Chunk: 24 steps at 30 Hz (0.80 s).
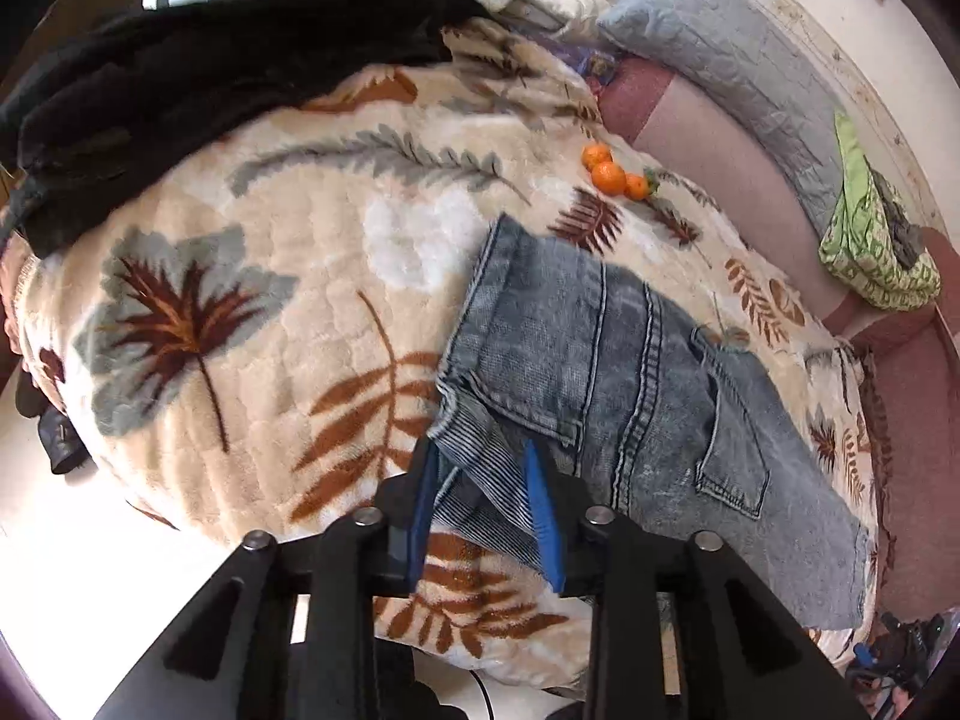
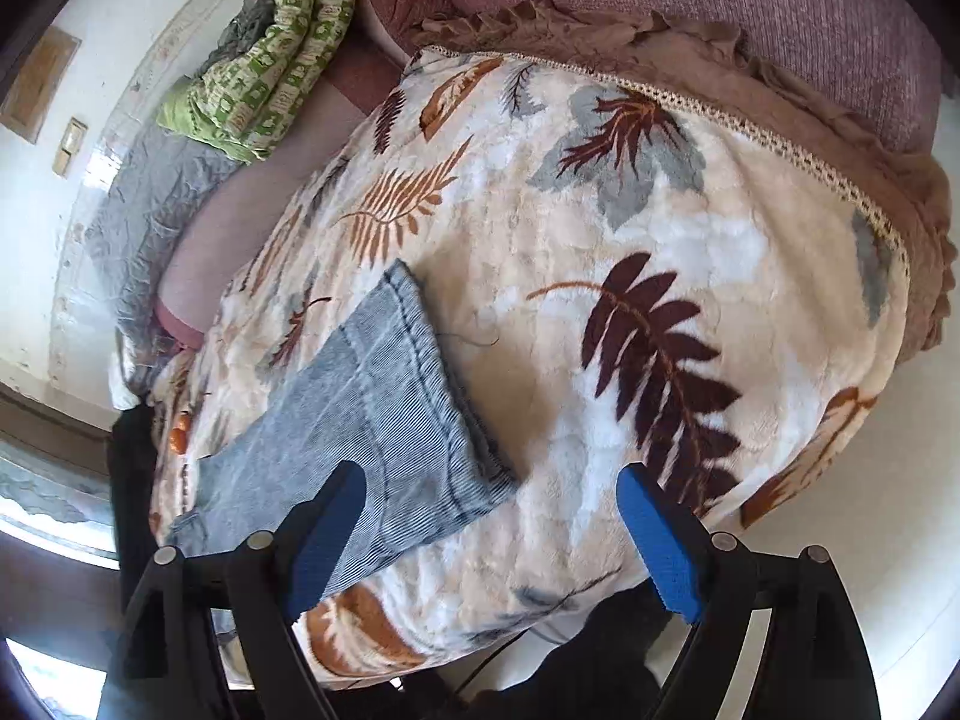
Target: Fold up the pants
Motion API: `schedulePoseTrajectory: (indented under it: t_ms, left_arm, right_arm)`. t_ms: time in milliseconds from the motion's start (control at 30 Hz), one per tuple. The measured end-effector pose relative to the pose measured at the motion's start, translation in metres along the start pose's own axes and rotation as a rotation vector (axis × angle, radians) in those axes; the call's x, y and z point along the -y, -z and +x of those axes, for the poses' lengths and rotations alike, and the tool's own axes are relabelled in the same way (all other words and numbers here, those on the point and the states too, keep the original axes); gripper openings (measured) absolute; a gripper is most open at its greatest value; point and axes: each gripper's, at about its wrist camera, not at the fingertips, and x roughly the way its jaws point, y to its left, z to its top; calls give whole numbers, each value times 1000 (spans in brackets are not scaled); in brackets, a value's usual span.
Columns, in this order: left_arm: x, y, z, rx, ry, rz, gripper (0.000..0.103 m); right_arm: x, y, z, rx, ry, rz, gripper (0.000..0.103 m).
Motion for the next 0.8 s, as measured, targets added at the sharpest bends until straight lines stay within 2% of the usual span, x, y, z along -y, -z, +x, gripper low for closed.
schedulePoseTrajectory:
  t_ms: [67,133,200,233,300,333,400,433,500,533,567,600,667,700,733,767,800]
  left_arm:
    - [9,-1,-24,104,-16,26,48]
    - [26,-3,-39,181,-8,89,52]
    - [48,-3,-43,219,-3,169,60]
    - [58,-2,-41,221,6,202,60]
    - [77,-3,-30,207,20,251,60]
    - [86,-3,-22,192,19,269,60]
    - [103,-2,-2,161,23,311,61]
    - [110,0,12,133,20,344,63]
    - [119,9,50,12,-75,402,64]
    - [120,16,68,-48,-119,422,64]
    - [118,23,77,-51,-132,444,66]
    - [118,27,73,9,-135,466,70]
    - [118,29,69,15,-141,478,70]
    - [118,27,68,4,-135,467,70]
    - [117,23,65,-6,-134,451,70]
    - [118,19,60,-3,-133,432,70]
    - [119,14,52,20,-120,411,70]
  right_arm:
    - [1,5,14,-41,-71,63,88]
    - [2,7,30,-74,-101,104,87]
    - [3,8,46,-88,-113,142,85]
    - [2,8,50,-78,-113,154,85]
    - [-6,6,53,-61,-101,133,83]
    - [-10,5,55,-65,-76,116,79]
    - [-12,1,59,-72,-17,102,61]
    - [-11,0,60,-76,9,93,55]
    - [-12,-2,57,-68,41,65,31]
    - [-18,-3,54,-54,55,26,30]
    - [-30,-2,47,-20,90,-43,28]
    - [-47,-1,37,31,131,-130,27]
    - [-76,4,28,103,220,-286,27]
    - [-81,5,37,97,294,-350,27]
    - [-77,6,57,31,357,-388,27]
    - [-63,2,78,-106,355,-329,31]
    - [-56,-7,71,-77,310,-280,35]
